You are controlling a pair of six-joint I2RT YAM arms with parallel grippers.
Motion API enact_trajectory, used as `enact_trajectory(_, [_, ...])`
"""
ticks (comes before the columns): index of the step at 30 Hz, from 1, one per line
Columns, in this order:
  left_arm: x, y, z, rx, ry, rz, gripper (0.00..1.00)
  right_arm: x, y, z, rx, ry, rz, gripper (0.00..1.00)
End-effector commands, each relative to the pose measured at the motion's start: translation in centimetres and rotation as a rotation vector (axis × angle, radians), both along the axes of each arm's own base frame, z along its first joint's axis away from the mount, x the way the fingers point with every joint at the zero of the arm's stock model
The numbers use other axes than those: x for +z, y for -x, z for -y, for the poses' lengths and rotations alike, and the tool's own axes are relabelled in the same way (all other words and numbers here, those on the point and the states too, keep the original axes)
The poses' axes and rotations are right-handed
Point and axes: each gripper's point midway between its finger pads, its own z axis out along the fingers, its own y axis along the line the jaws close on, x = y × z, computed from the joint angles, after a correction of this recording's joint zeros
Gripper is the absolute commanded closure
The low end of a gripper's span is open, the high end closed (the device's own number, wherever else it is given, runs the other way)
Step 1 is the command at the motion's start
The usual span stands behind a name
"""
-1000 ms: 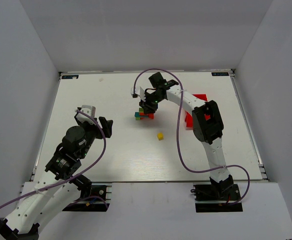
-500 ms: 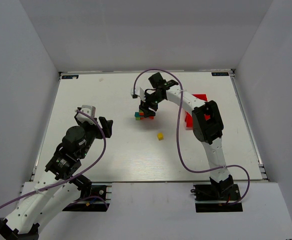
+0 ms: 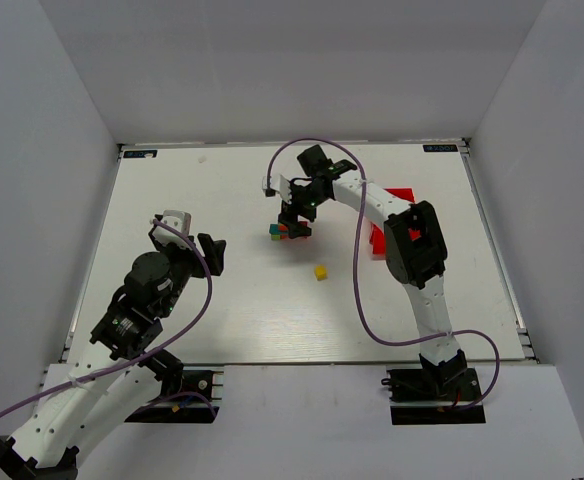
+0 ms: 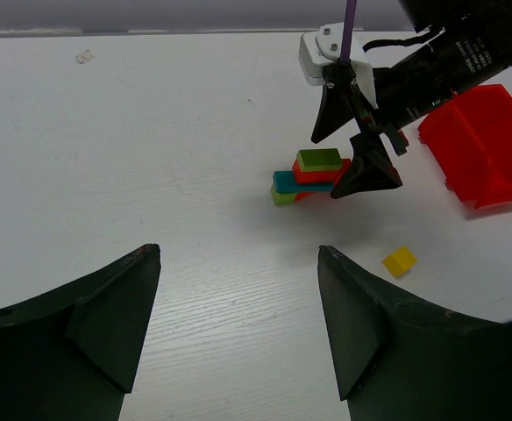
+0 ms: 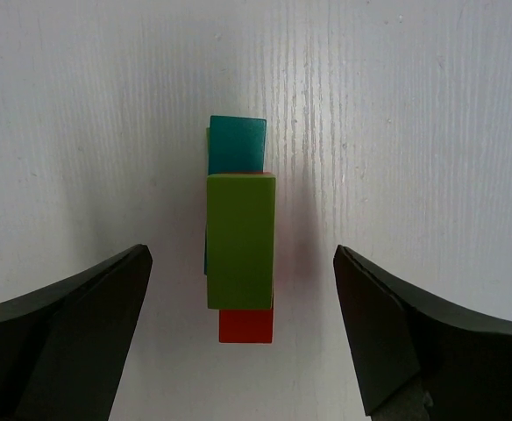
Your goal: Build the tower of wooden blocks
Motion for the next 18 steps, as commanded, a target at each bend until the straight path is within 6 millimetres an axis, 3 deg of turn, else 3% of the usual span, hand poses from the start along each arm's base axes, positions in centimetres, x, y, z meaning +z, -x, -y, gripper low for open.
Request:
enact_trajectory(1, [-0.1,0.0,0.3,-0.015,-0.002,0.003,0.18,2.9,-0.4,0.3,-0.005,-0.030,0.057,0.10])
enact_trajectory(10, [-0.1,0.0,0.3,-0.015,-0.002,0.003,0.18,5.2,-0.8,1.7,-0.033,-0.013,0.127,0.10])
enact_trajectory(16, [-0.1,-0.1,0.0,0.004,-0.005,0.004,0.18,8.4,-1.0,4.9,-0.070,0.024,0.231,0.10])
enact_trajectory(18, [-0.1,-0.1,0.0,0.004,-0.005,0.004,0.18,7.9,-0.2,6.7,-0.069,0.078,0.262,0.10])
